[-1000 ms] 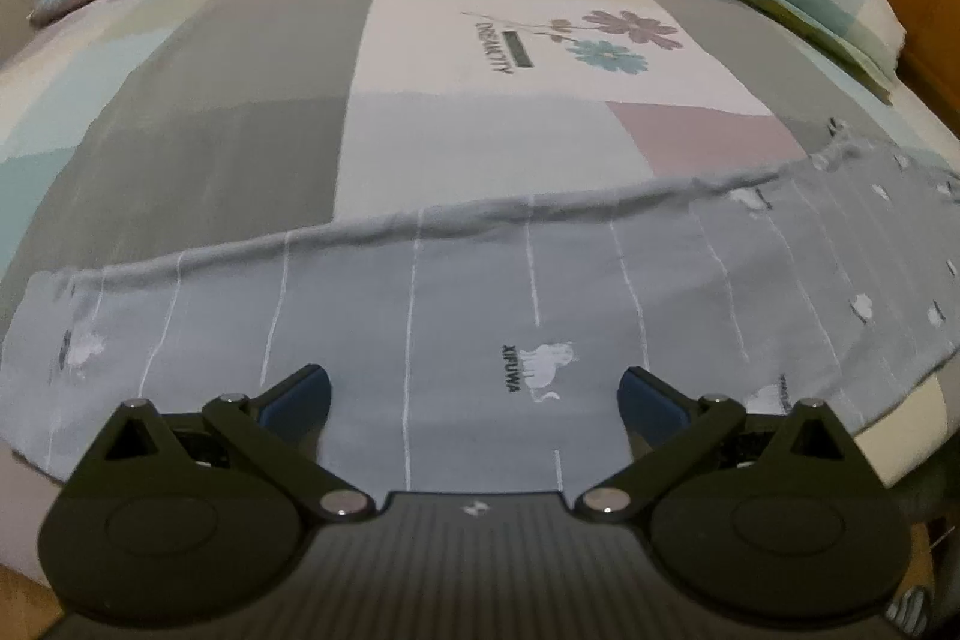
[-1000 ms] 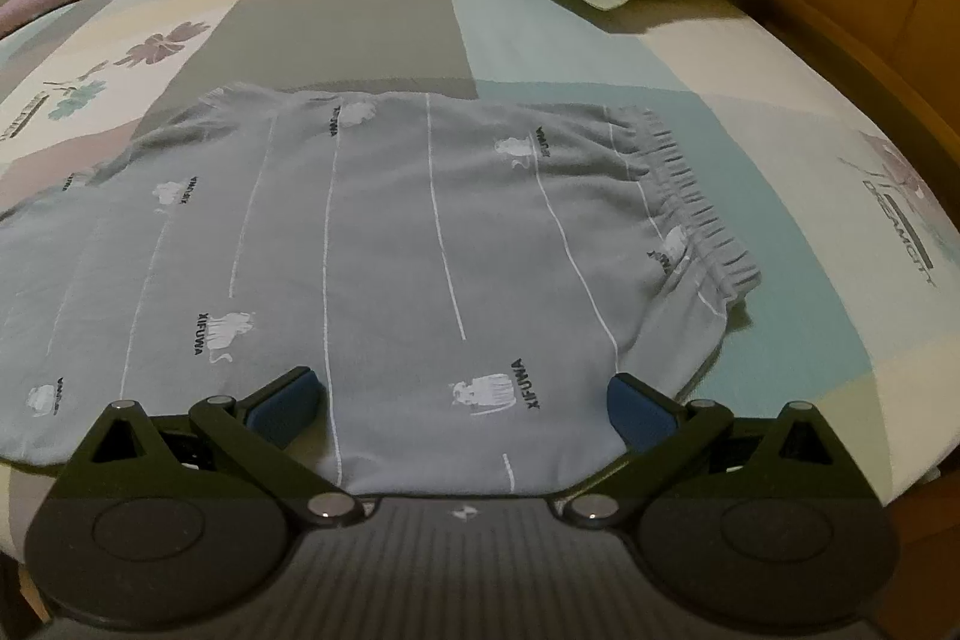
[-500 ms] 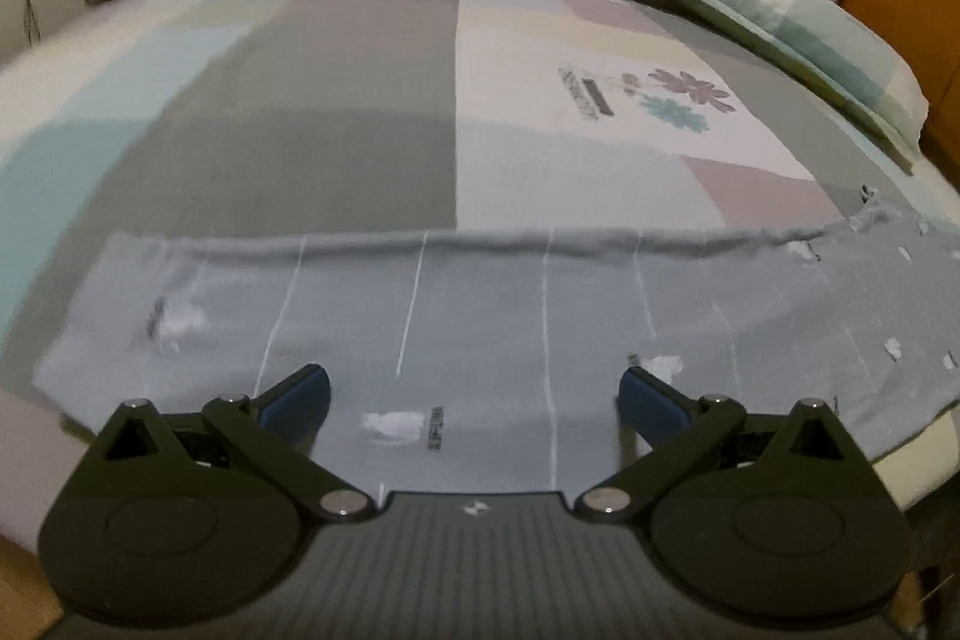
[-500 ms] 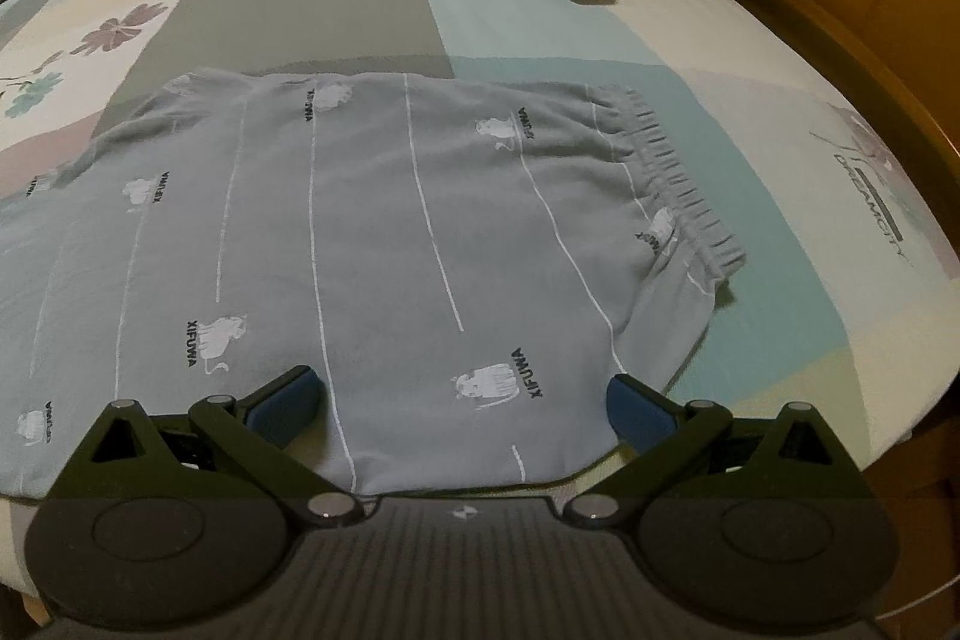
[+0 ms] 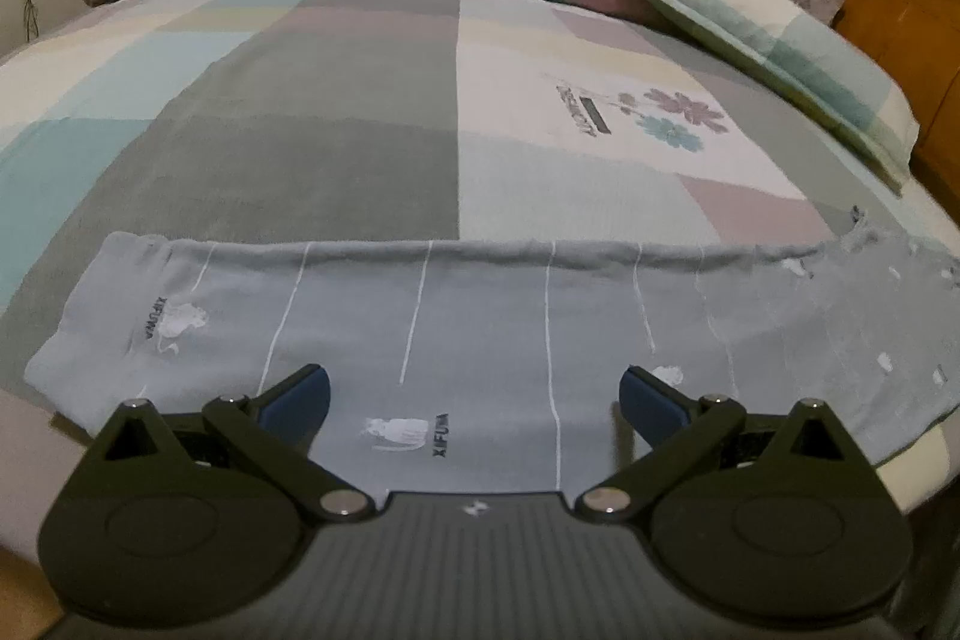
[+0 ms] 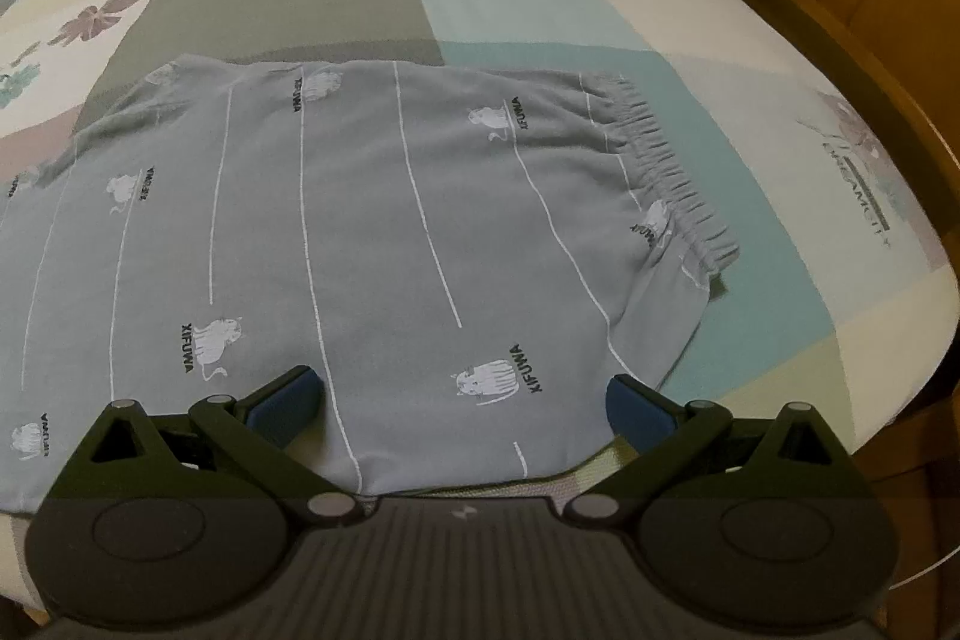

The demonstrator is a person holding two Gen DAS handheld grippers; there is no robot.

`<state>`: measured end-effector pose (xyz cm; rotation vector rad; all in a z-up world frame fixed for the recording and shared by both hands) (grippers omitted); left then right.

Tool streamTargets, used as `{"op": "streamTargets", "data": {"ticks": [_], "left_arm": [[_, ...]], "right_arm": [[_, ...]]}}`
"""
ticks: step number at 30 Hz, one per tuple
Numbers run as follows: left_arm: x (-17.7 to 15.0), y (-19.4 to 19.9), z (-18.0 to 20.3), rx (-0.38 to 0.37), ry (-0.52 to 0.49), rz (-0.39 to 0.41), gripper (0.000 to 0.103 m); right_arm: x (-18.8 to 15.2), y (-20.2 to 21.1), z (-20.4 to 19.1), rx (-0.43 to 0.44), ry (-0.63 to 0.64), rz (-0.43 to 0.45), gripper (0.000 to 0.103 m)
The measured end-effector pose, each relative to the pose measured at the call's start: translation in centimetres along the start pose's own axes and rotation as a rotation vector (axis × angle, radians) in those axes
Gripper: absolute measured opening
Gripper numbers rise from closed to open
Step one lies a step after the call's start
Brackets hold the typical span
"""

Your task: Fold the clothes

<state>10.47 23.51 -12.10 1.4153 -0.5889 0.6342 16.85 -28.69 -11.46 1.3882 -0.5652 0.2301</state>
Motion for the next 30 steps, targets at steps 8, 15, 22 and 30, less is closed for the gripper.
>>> {"op": "streamTargets", "data": {"ticks": [8,15,22,30], "left_arm": [[0.2,-0.2,0.8,0.043,-0.028,-0.046,0.102],[0.5,-0.5,1.0,0.054,-0.031,-0.078,0.102],[1.0,-1.1,1.3,0.085,-0.035,-0.105,0.102],[2.3,-1.6,1.4,0.108,-0.028,-0.179,0.102]], "right_arm": [[0.0,-0.1,0.2,0.024,-0.005,0.001,0.103],[-0.6,-0.1,0.5,0.035,-0.012,0.043,0.103],[-2.1,0.6,0.1,-0.002,-0.048,0.128,0.103],[-3.3,0.8,1.1,0.03,-0.136,0.177,0.103]]}}
Point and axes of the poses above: each gripper's, at about its wrist camera, not at the fingertips, and y roughly against the way its jaws point, z to its right, x to its top, the point moved 1 cm from there along -y, roughly the way its jaws point, and after that the axes turned 4 degrees about -y, right-handed, at the moved point
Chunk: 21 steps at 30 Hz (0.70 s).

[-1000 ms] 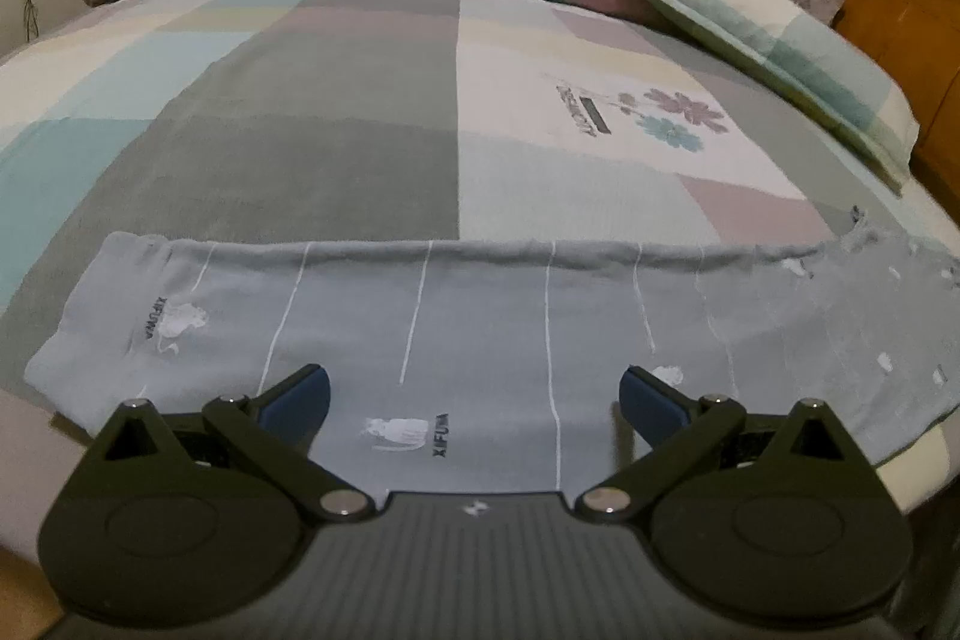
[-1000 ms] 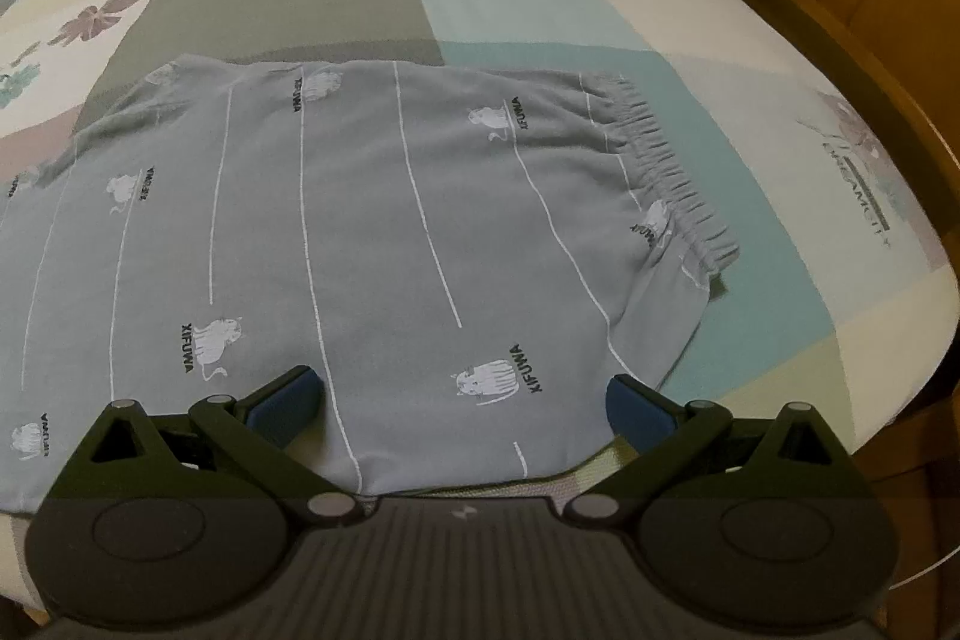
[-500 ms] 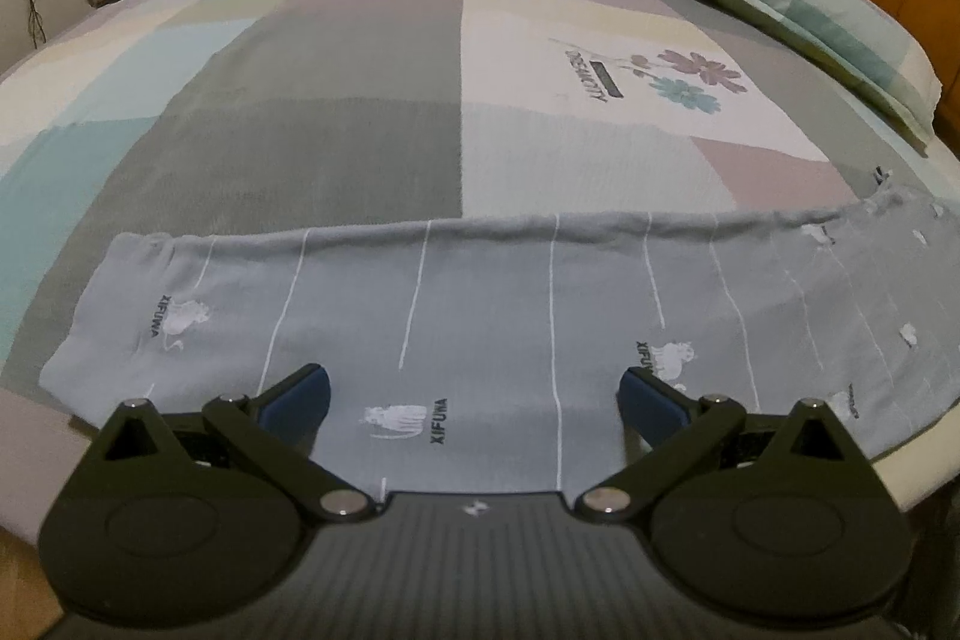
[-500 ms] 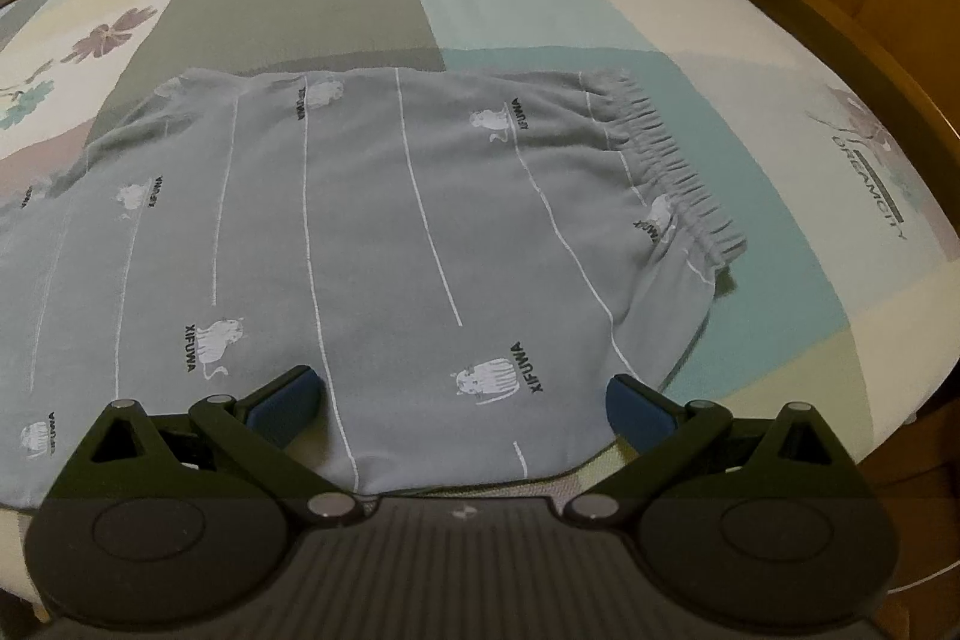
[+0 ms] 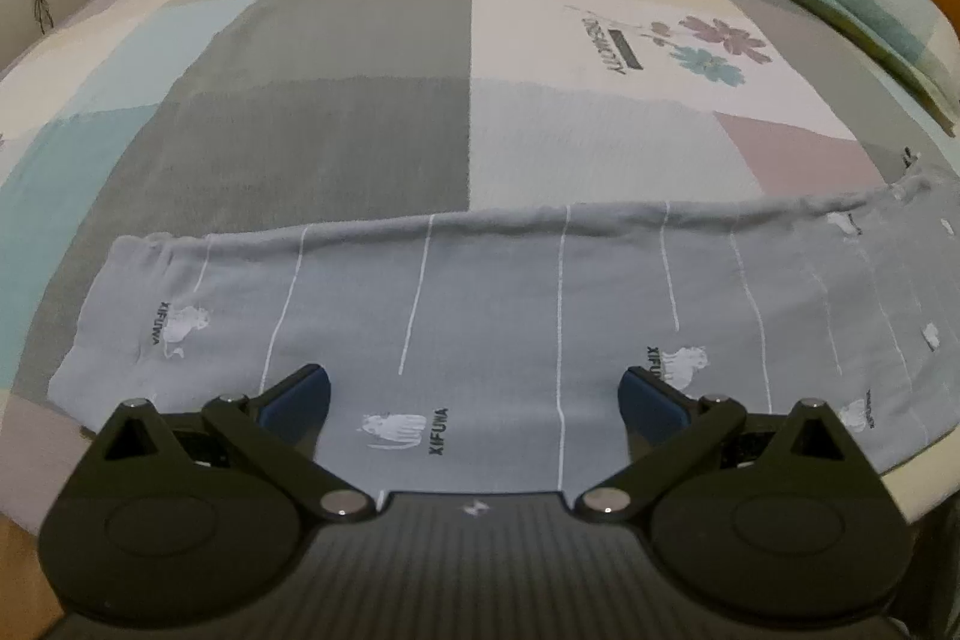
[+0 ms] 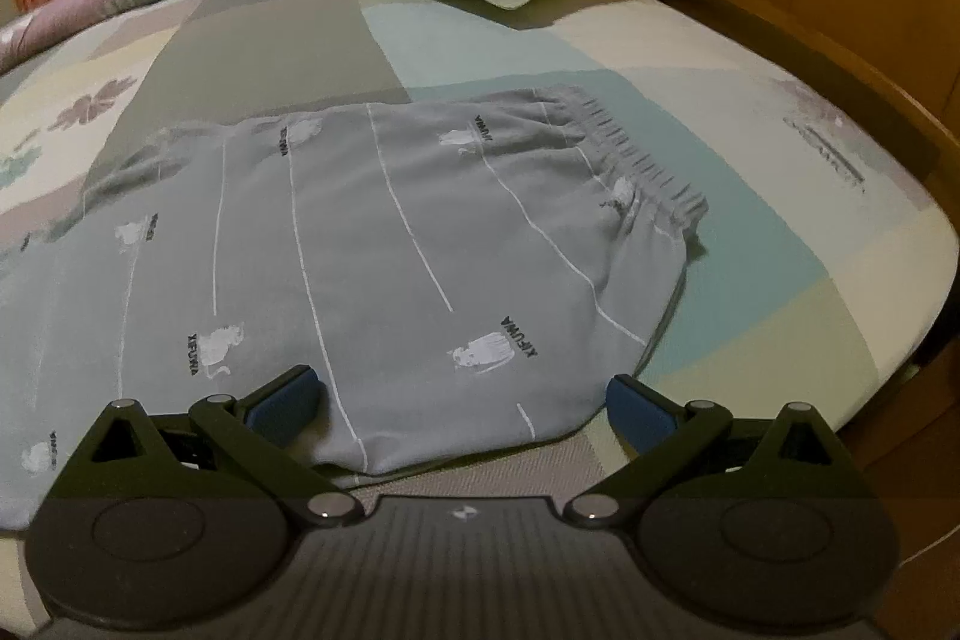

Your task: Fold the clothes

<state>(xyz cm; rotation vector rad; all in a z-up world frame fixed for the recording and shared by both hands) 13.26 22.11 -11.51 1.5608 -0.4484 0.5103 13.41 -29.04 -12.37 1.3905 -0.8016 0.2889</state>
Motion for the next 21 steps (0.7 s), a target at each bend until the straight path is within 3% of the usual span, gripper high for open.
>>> {"op": "streamTargets", "data": {"ticks": [6,13,21], "left_arm": [[1.1,1.4,0.7,0.017,0.014,0.039,0.102],[1.1,0.5,1.7,0.02,-0.032,-0.011,0.102],[0.3,1.3,1.3,-0.01,-0.031,0.016,0.102]], "right_arm": [[0.3,1.4,-0.8,0.036,0.047,0.03,0.103],[-0.2,4.2,-7.2,0.133,0.308,0.112,0.103],[-1.4,5.0,-10.8,0.208,0.437,0.092,0.103]]}}
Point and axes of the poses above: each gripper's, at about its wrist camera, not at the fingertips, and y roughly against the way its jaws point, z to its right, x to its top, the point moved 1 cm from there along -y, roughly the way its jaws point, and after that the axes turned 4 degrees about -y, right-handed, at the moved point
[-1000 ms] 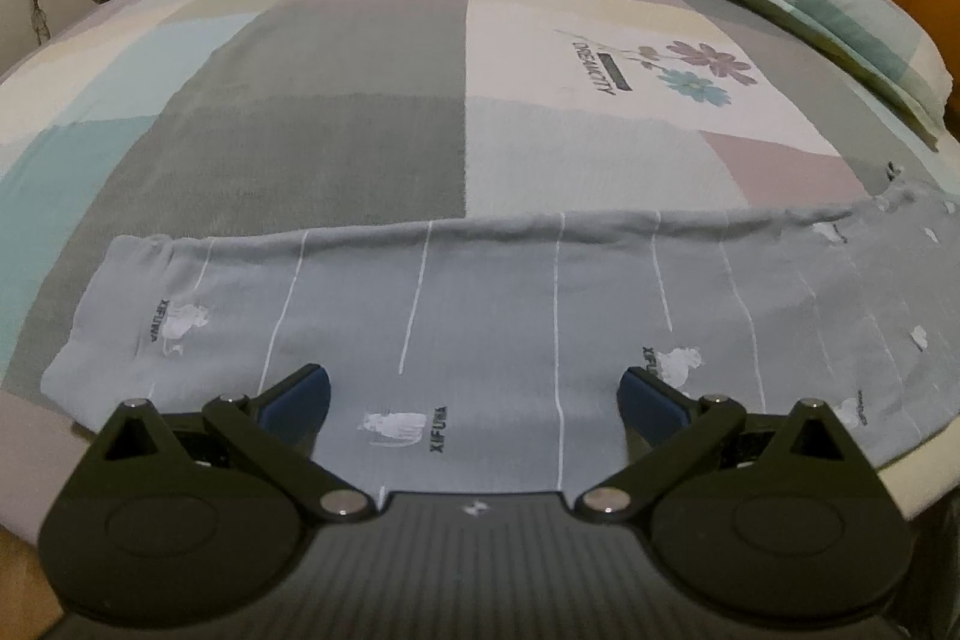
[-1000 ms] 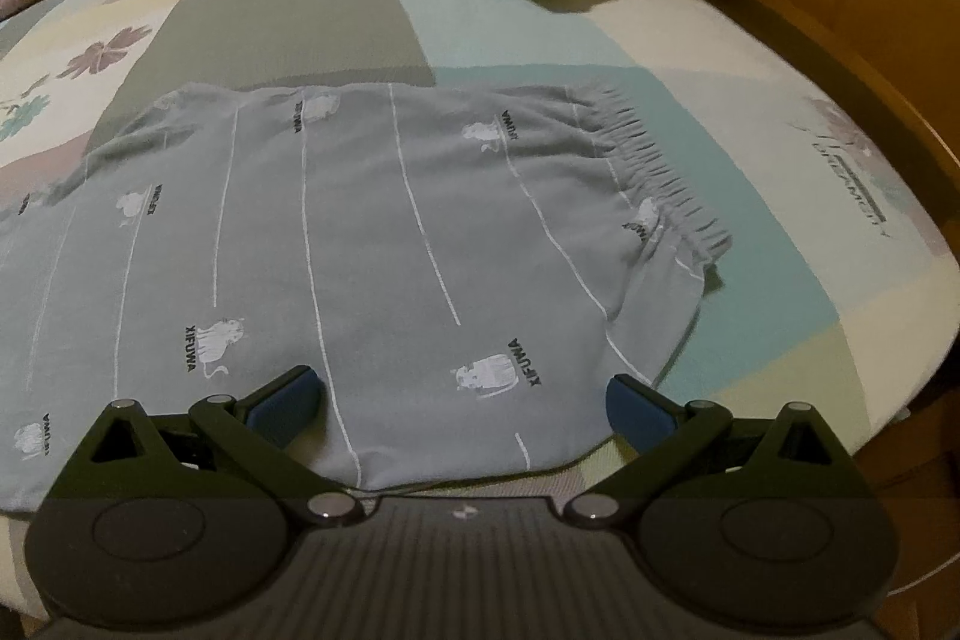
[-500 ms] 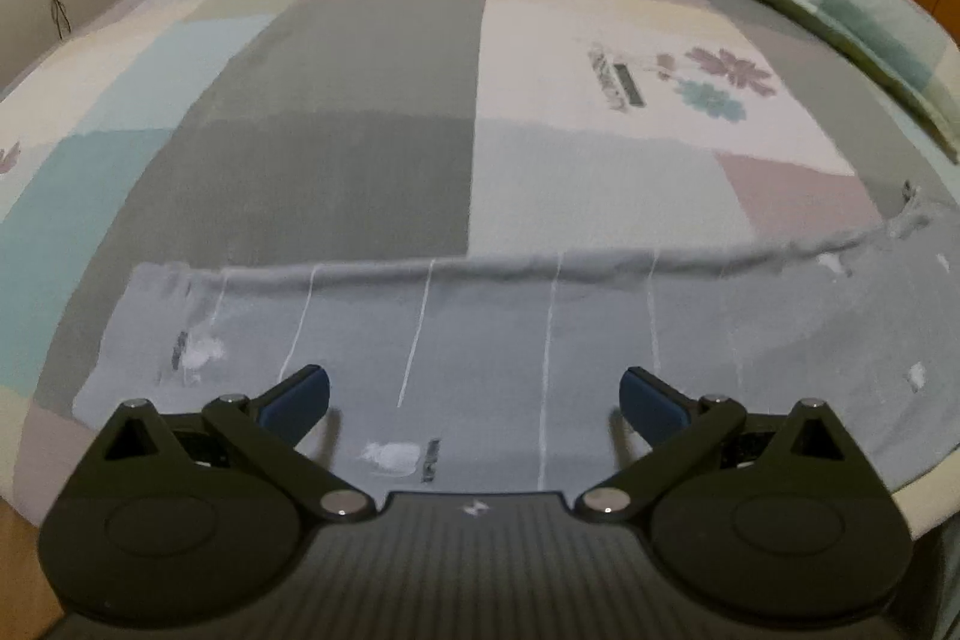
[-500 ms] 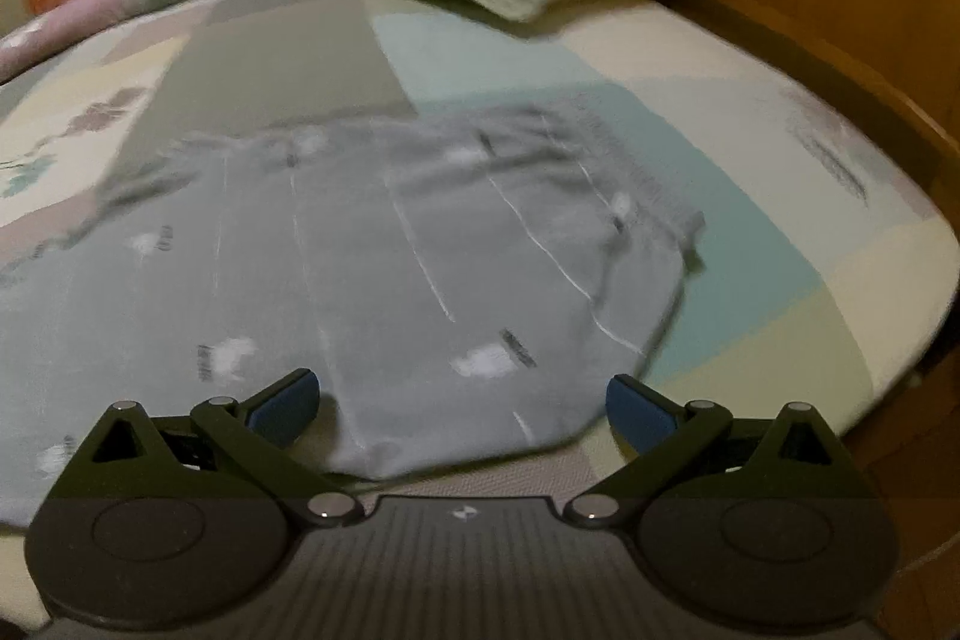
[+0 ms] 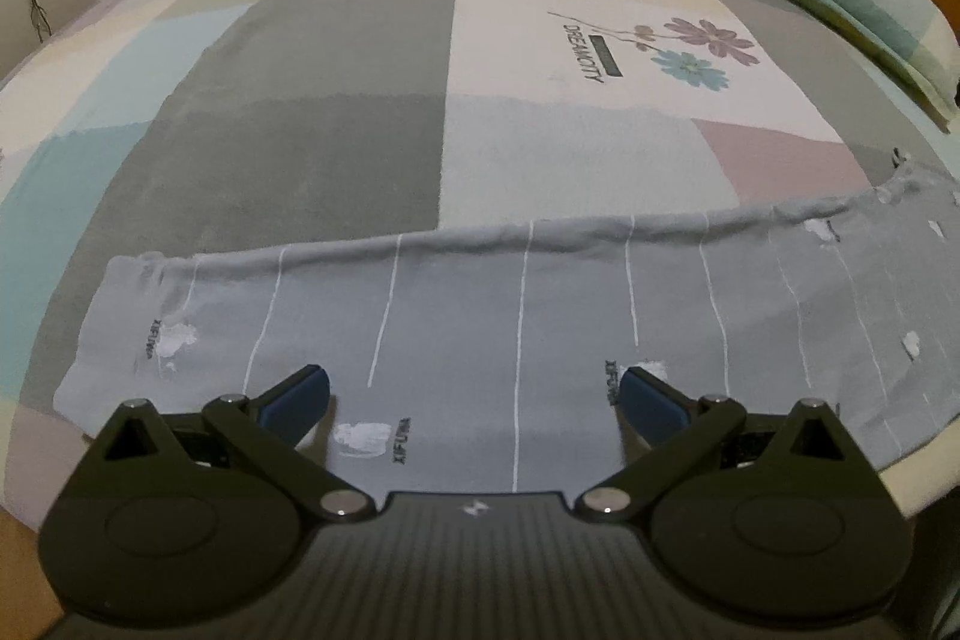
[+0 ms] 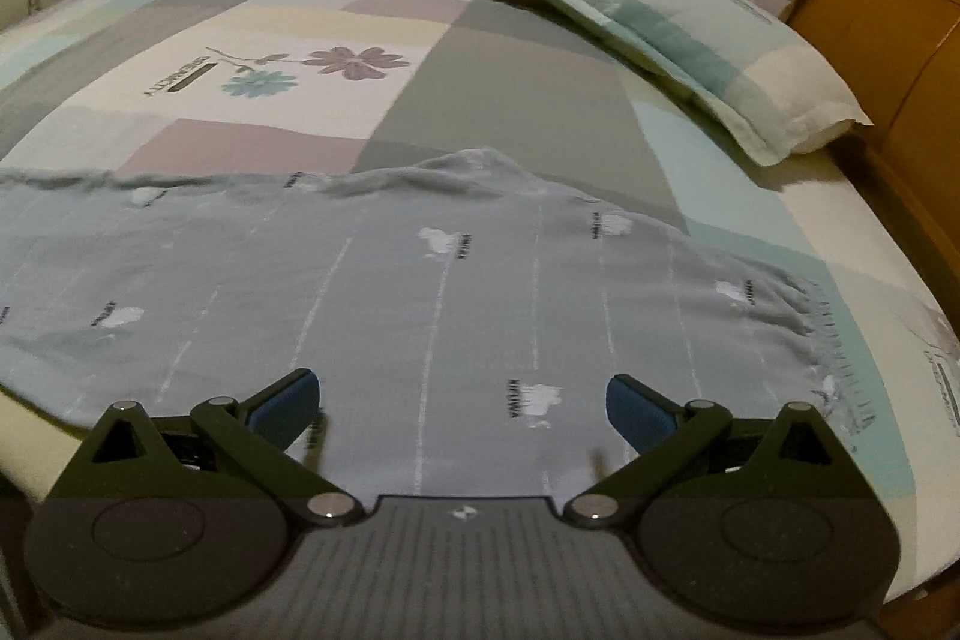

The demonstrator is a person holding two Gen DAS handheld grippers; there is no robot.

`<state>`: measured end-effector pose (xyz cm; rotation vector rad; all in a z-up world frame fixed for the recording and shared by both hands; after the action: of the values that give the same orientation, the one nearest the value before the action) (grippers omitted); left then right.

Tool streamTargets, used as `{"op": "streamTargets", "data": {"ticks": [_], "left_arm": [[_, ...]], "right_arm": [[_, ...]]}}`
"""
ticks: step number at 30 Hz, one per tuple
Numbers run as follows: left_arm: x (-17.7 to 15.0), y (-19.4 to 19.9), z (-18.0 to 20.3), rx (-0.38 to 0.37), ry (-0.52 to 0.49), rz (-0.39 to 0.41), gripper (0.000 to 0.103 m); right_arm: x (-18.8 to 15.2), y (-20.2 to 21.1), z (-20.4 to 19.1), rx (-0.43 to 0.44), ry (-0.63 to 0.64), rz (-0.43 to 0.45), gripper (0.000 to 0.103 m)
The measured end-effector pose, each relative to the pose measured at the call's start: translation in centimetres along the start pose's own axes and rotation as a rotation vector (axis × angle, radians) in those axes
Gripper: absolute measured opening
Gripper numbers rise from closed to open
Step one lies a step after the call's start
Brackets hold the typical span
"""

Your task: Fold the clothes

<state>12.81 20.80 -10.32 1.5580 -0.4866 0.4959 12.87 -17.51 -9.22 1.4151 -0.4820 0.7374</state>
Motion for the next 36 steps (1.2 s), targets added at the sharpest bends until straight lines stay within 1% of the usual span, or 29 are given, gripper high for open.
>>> {"op": "streamTargets", "data": {"ticks": [4,6,9,11,14,17,18,21,24,29,36], "left_arm": [[-0.2,1.2,0.0,0.0,-0.014,0.031,0.102],[-0.2,1.7,-0.1,0.0,-0.015,0.04,0.102],[-0.2,2.2,-0.3,0.009,-0.024,0.056,0.102],[-0.2,2.1,-0.4,0.015,-0.023,0.052,0.102],[-0.6,1.3,-0.3,-0.002,-0.016,0.03,0.102],[-1.3,0.4,-0.1,-0.012,-0.022,-0.003,0.102],[-1.5,0.3,-0.1,-0.012,-0.024,-0.005,0.102],[-2.1,0.0,0.0,-0.013,-0.028,0.002,0.102],[-2.3,0.0,0.0,-0.016,-0.032,0.008,0.102],[-2.1,0.0,-0.1,-0.027,-0.05,-0.005,0.102],[-2.2,0.1,-0.6,-0.052,-0.046,0.009,0.102]], "right_arm": [[0.6,0.5,-0.7,0.019,0.019,0.013,0.103],[0.9,0.8,-1.0,0.06,0.035,0.026,0.103],[1.5,1.0,-1.7,0.146,0.062,0.037,0.103],[1.7,0.6,-2.3,0.193,0.063,0.027,0.103],[1.6,-0.6,-3.1,0.216,0.06,-0.017,0.103],[0.6,-2.0,-4.0,0.212,0.062,-0.103,0.103],[0.3,-2.2,-4.2,0.207,0.058,-0.113,0.103],[-0.3,-2.0,-4.2,0.201,0.024,-0.092,0.103],[-0.5,-1.9,-4.2,0.198,0.02,-0.094,0.103],[-0.7,-2.0,-3.8,0.206,0.016,-0.078,0.103],[-0.3,-2.3,-4.0,0.191,0.01,-0.097,0.103]]}}
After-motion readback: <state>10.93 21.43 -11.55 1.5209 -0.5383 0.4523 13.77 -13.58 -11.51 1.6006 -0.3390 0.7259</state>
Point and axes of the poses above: each gripper's, at about its wrist camera, not at the fingertips, and y roughly against the way its jaws point, z to its right, x to its top, the point moved 1 cm from there along -y, roughly the way its jaws point, and after that the axes turned 4 degrees about -y, right-handed, at the moved point
